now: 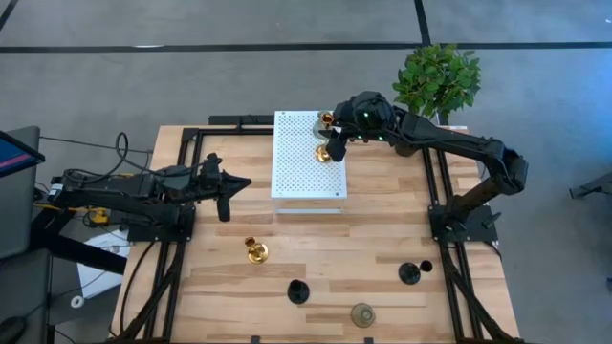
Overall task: Pick & Place candle stick holders
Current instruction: Put the right gold candle holder on the shelf, then put the right black candle holder on the shelf
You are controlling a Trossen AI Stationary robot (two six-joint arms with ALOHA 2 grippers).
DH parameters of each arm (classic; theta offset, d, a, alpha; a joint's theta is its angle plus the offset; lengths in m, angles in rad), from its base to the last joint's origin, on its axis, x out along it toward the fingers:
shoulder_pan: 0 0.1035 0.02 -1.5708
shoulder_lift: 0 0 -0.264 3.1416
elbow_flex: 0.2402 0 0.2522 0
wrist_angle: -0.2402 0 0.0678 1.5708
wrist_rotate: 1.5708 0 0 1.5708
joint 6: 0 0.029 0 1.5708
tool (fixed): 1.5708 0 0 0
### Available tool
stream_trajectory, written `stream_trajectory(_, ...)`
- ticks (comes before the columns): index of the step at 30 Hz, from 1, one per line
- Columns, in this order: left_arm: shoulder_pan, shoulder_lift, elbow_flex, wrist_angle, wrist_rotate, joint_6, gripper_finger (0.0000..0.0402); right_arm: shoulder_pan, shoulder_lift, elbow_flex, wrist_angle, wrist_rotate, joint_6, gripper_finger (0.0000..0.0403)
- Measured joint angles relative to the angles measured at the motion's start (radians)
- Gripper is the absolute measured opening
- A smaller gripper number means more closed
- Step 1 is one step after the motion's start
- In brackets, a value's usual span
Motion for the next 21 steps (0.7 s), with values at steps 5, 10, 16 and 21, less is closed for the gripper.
stream_trajectory(5,0.000,0.000,0.000,0.000,0.000,0.000,0.0008,0.003,0.000,0.000,-0.054,0.000,-0.004,0.0198)
stream_trajectory(10,0.000,0.000,0.000,0.000,0.000,0.000,0.0008,0.003,-0.010,0.027,-0.200,0.000,-0.029,0.0232)
stream_trajectory(16,0.000,0.000,0.000,0.000,0.000,0.000,0.0008,0.033,-0.011,0.169,-0.480,-0.003,-0.065,0.0238)
stream_trajectory(21,0.000,0.000,0.000,0.000,0.000,0.000,0.0008,0.091,-0.012,0.304,-0.766,-0.055,-0.101,0.0225)
